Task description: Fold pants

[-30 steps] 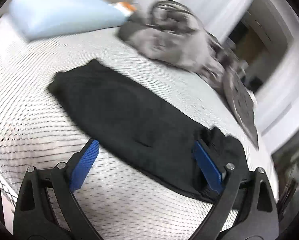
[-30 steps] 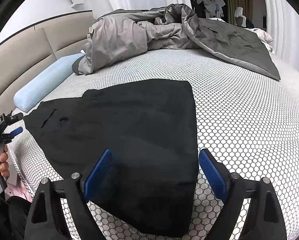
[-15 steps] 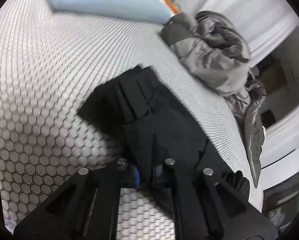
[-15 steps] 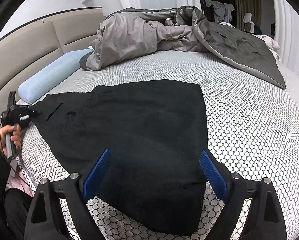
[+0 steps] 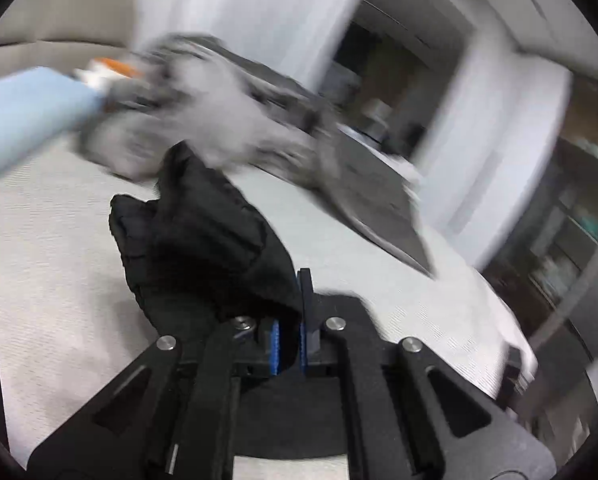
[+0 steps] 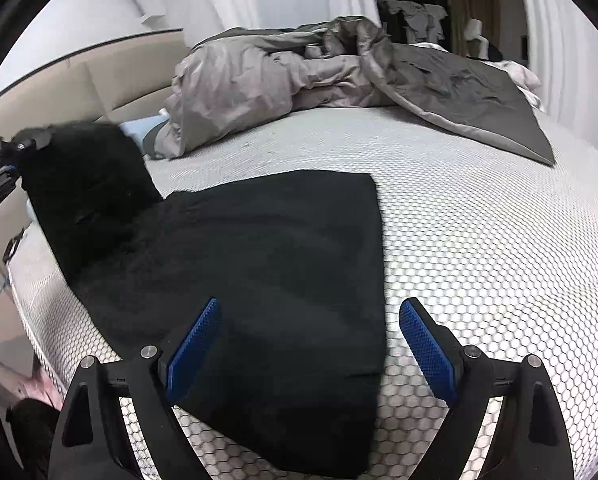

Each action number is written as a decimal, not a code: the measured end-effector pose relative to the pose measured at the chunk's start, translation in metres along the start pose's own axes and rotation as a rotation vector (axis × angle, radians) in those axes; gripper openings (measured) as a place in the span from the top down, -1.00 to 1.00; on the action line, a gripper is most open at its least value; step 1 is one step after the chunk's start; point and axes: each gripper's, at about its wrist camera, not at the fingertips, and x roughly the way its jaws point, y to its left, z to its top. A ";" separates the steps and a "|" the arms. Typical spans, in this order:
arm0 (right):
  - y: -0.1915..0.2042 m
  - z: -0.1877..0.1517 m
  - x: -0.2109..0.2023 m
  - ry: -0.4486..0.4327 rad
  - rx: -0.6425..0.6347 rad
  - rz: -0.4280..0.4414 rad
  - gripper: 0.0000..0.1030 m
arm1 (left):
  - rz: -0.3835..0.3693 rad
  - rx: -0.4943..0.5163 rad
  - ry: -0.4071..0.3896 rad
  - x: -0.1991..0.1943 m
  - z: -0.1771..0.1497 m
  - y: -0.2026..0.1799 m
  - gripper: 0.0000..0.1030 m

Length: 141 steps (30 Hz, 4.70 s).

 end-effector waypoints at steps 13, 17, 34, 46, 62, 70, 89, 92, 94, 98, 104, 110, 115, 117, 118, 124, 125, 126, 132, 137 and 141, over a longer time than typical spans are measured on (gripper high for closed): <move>-0.051 0.002 -0.006 -0.010 0.156 -0.065 -0.79 | -0.136 0.046 0.243 0.032 -0.073 -0.024 -0.22; -0.042 0.003 -0.004 -0.008 0.129 -0.043 -0.79 | -0.150 -0.006 0.247 0.031 -0.062 -0.003 -0.22; -0.013 0.003 -0.004 -0.011 0.025 -0.001 -0.79 | -0.200 0.075 0.415 -0.009 -0.128 -0.006 -0.45; 0.059 -0.011 -0.002 -0.016 -0.239 0.140 -0.79 | 0.032 -0.019 0.088 0.003 -0.078 0.058 -0.55; 0.142 -0.025 0.021 -0.038 -0.498 0.060 -0.79 | 0.103 -0.089 0.130 0.018 -0.097 0.091 -0.55; 0.069 0.004 -0.004 -0.130 -0.129 -0.010 -0.79 | 0.137 -0.104 0.133 0.020 -0.098 0.098 -0.55; 0.075 -0.001 0.006 -0.043 -0.178 0.157 -0.79 | 0.170 -0.042 0.151 0.033 -0.099 0.078 -0.55; 0.091 0.000 0.023 -0.001 -0.173 0.157 -0.79 | 0.172 -0.037 0.156 0.034 -0.100 0.079 -0.55; 0.097 -0.002 0.033 0.038 -0.170 0.153 -0.59 | 0.178 -0.033 0.160 0.034 -0.100 0.080 -0.55; 0.090 -0.002 0.041 0.066 -0.112 0.165 0.02 | 0.182 -0.038 0.160 0.032 -0.100 0.083 -0.55; 0.017 0.007 0.016 -0.028 0.185 0.078 0.01 | 0.184 -0.037 0.166 0.033 -0.100 0.085 -0.55; -0.031 0.002 0.003 -0.035 0.283 -0.027 0.01 | 0.185 -0.020 0.166 0.034 -0.100 0.079 -0.55; -0.031 0.005 -0.003 -0.031 0.285 0.161 -0.01 | 0.194 0.021 0.173 0.036 -0.103 0.071 -0.55; -0.023 0.004 0.004 0.015 0.276 0.235 -0.01 | 0.191 0.031 0.180 0.037 -0.103 0.069 -0.55; -0.017 0.003 0.009 0.046 0.264 0.254 -0.01 | 0.189 0.036 0.180 0.037 -0.103 0.068 -0.55; 0.013 0.000 0.017 0.042 0.133 0.188 0.14 | 0.197 0.036 0.181 0.038 -0.102 0.070 -0.55; 0.016 -0.001 0.010 0.011 0.108 0.184 0.20 | 0.200 0.033 0.180 0.038 -0.102 0.071 -0.55; 0.020 -0.002 0.003 -0.022 0.091 0.188 0.24 | 0.203 0.027 0.177 0.037 -0.102 0.072 -0.55; 0.032 -0.005 -0.035 -0.082 0.048 0.322 0.25 | 0.204 0.004 0.174 0.033 -0.101 0.079 -0.55; 0.030 -0.023 0.009 0.136 0.008 0.208 0.12 | 0.211 0.013 0.189 0.037 -0.101 0.078 -0.55; 0.016 -0.021 -0.002 0.091 0.089 0.297 -0.34 | 0.229 0.039 0.212 0.043 -0.104 0.074 -0.56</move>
